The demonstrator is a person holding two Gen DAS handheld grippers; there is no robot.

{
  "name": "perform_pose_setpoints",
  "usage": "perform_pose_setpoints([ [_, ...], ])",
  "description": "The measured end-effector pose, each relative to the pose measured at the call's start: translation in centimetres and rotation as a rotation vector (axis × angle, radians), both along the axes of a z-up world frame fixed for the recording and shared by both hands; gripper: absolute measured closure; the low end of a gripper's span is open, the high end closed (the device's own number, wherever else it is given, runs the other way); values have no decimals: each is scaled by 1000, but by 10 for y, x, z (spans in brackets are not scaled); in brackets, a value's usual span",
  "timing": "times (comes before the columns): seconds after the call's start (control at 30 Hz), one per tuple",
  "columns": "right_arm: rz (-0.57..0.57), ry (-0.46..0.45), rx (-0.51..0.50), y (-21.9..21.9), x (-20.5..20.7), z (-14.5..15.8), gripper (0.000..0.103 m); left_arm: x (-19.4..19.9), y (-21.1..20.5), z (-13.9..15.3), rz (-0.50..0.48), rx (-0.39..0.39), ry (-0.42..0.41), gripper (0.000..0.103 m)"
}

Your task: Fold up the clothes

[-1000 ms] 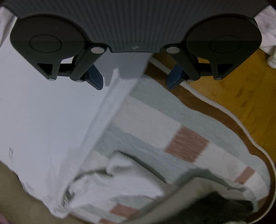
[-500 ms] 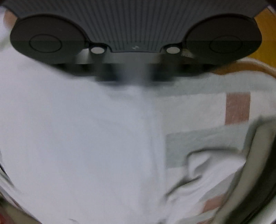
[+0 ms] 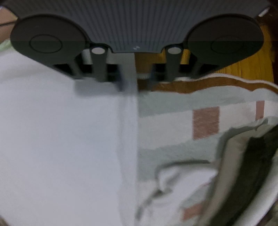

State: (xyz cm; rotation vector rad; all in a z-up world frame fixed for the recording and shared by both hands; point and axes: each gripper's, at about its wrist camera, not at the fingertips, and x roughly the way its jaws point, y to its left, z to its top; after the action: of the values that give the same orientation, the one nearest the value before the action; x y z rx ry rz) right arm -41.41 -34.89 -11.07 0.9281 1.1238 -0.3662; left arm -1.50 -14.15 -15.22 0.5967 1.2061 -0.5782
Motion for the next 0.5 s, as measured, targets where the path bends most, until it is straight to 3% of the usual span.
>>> perform_pose_setpoints([
  [0.1,75,16,-68,7,6,22,74,19,14,31,128,-167,-30,40],
  [0.17,113,-39,-137,8,18,43,68,38,14,40,196,-215,-60,29],
  [0.3,218,-217,-287,12,71,80,50,83,-6,34,291,-176,-109,23],
  [0.43,339,-294,-430,25,142,80,50,117,-24,5,389,-59,-162,23],
  [0.5,399,-332,-501,32,177,79,50,113,-24,-5,416,-26,-213,23],
])
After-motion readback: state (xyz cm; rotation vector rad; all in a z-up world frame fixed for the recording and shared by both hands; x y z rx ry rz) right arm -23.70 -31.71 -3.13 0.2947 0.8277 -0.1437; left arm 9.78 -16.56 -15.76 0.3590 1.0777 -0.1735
